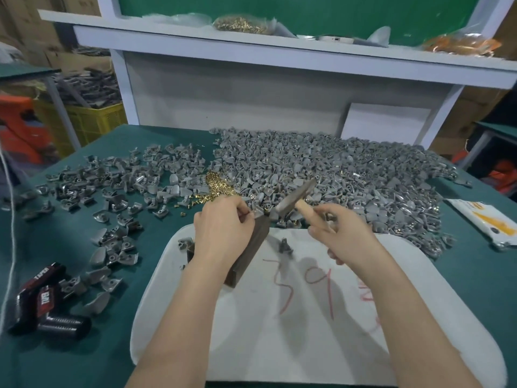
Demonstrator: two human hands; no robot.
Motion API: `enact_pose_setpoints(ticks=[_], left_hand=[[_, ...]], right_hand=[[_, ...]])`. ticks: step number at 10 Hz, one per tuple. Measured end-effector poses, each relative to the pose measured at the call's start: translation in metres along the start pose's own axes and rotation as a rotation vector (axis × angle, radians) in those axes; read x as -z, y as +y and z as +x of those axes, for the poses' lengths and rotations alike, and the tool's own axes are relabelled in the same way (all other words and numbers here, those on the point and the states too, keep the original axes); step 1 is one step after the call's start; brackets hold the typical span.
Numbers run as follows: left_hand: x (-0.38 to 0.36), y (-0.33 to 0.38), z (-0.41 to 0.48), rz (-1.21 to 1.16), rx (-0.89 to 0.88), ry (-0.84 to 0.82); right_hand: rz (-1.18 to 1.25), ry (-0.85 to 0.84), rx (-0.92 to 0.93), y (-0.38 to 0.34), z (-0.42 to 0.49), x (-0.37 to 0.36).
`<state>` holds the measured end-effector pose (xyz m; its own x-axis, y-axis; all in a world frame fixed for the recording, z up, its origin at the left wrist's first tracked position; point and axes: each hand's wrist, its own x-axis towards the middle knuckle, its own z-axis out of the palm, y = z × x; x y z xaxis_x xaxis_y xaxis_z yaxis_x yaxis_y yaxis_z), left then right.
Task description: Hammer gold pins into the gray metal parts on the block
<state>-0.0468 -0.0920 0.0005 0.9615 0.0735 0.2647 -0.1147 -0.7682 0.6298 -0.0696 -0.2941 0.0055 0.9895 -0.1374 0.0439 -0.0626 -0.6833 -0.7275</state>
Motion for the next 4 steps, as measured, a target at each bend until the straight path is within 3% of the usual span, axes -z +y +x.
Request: enact_pose_setpoints(ticks=[1, 2, 3, 4], left_hand=[[0.001, 0.018, 0.003, -0.102, -0.018, -0.057], [-0.007, 0.047, 0.017, -0.171, -0.027, -0.128], [-0.018, 0.093, 0.054, -0.4, 0.021, -0.074], [-0.034, 0.131, 0.081, -0.538, 0.034, -0.2]], right_hand=[[0.0, -0.09, -0.066, 0.009, 0.0, -0.003], [-0.167, -0.063, -0.004, 0.012, 0.002, -0.003], [-0.211, -0.017, 0.032, 0.017, 0.005, 0.0], [-0.144, 0.034, 0.035, 0.022, 0.005, -0.002]])
